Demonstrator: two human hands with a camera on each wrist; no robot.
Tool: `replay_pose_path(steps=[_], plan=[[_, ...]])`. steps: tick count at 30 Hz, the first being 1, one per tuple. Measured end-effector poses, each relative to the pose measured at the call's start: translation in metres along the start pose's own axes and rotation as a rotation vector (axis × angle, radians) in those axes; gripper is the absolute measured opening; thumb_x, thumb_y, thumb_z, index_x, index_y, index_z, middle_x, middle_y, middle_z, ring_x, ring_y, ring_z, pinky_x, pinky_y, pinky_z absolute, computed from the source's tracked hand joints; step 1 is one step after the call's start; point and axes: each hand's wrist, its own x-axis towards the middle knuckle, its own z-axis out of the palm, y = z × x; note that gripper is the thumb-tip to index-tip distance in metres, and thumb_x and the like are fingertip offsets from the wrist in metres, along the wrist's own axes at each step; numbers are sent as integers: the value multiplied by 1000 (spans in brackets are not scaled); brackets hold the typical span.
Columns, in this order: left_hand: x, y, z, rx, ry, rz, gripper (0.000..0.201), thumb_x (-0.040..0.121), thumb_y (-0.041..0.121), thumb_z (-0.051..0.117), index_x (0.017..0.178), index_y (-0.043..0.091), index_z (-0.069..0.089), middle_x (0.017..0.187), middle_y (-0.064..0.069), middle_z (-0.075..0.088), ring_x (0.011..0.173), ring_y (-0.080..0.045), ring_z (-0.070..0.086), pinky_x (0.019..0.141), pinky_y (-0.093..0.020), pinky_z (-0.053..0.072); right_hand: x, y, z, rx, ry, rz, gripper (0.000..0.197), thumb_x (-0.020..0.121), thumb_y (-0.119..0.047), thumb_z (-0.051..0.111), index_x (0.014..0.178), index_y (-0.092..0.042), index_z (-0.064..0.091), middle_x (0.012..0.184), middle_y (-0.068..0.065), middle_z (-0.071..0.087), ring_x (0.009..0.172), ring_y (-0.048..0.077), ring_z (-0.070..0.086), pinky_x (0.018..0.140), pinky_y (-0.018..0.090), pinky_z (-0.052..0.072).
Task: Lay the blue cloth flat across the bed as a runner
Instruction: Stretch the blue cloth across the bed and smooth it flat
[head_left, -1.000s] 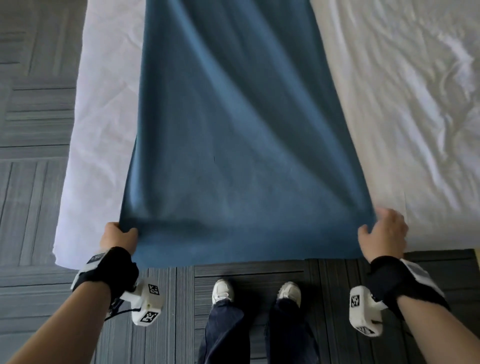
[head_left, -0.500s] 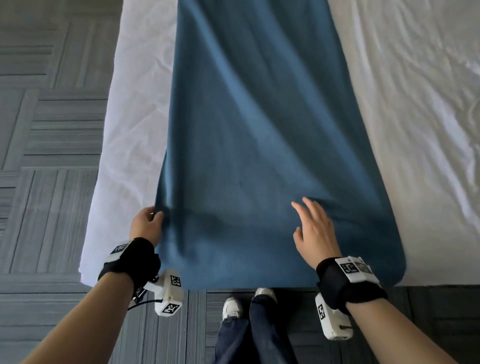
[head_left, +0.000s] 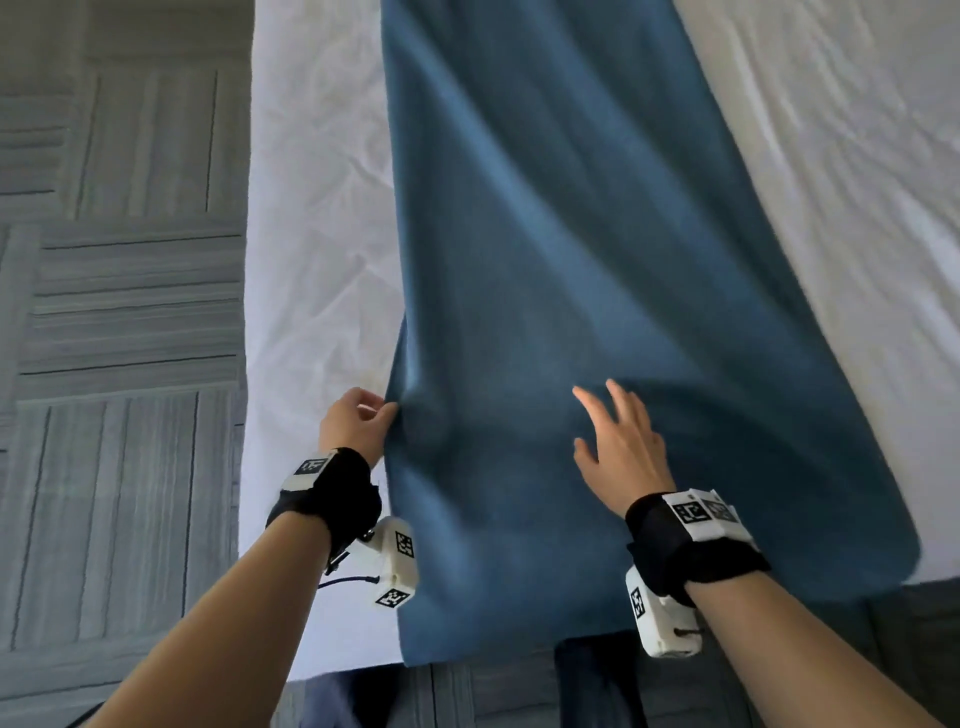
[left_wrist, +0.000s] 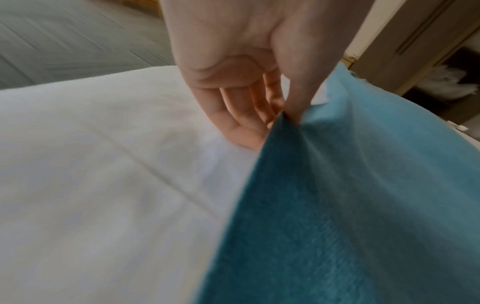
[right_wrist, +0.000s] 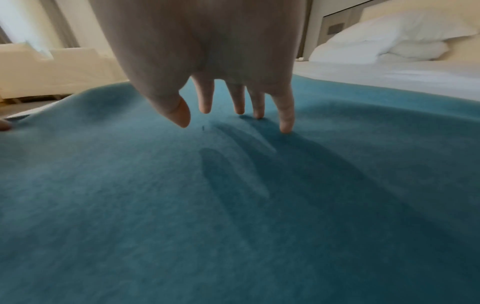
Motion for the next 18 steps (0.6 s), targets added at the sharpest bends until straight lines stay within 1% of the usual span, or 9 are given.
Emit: replay_pose_path(steps=[3,5,8,10,12,13,15,17,18], plan=[[8,-13,-25,-5,-61,21,21,85,21,58,69,21,44,75,-7,67,56,-30,64,68,-49,59,-7,-33,18,-4,12,119,61,90,-24,49,145,-31,24,158,6,9,146,29,7,107,55,32],[9,-18,-37,9,-131,39,23,86,23,56,68,22,42,74,-3,66,60,-33,68,66,-49,59,-12,-51,27,-26,9,194,63,90,-23,49,146,-31,21,158,5,7,146,30,5,106,56,32],[20,-14,-45,22,-249,21,24,86,18,58,67,22,44,84,-14,68,72,-36,68,73,-50,58,-10,-64,29,-22,-9,279,64,90,-21,48,146,-31,19,159,4,4,146,31,3,106,58,31],[29,-8,-47,13,-300,-6,22,86,11,59,68,17,48,86,-18,66,66,-31,62,75,-47,56,-6,-67,26,-9,-30,302,62,91,-20,47,146,-30,20,159,5,3,145,31,3,105,58,33],[37,-1,-47,-62,-358,-49,8,89,4,55,83,8,57,83,-15,63,58,-25,56,63,-38,54,-1,-69,23,14,-42,321,60,92,-21,47,146,-28,23,158,6,4,145,32,4,103,56,34],[40,4,-46,-98,-383,-68,8,90,2,52,95,2,58,79,-12,62,58,-23,56,58,-32,54,1,-71,23,31,-32,332,58,91,-21,47,145,-27,24,158,6,5,145,33,5,103,55,34],[46,16,-44,-178,-415,-106,23,92,0,48,113,-2,55,78,-8,61,63,-21,58,50,-22,55,9,-73,21,62,9,326,56,91,-20,47,143,-25,28,158,5,6,145,32,6,103,53,35],[53,33,-44,-236,-413,-117,27,93,0,46,119,-3,53,87,-12,63,67,-20,59,49,-19,55,18,-76,19,75,41,314,58,91,-19,47,144,-26,26,158,5,9,145,31,7,104,53,34],[57,43,-45,-251,-418,-120,29,93,0,45,121,-3,53,94,-15,63,69,-20,60,53,-21,56,20,-78,19,79,38,319,60,90,-20,46,145,-27,23,158,6,9,145,31,8,105,53,33]])
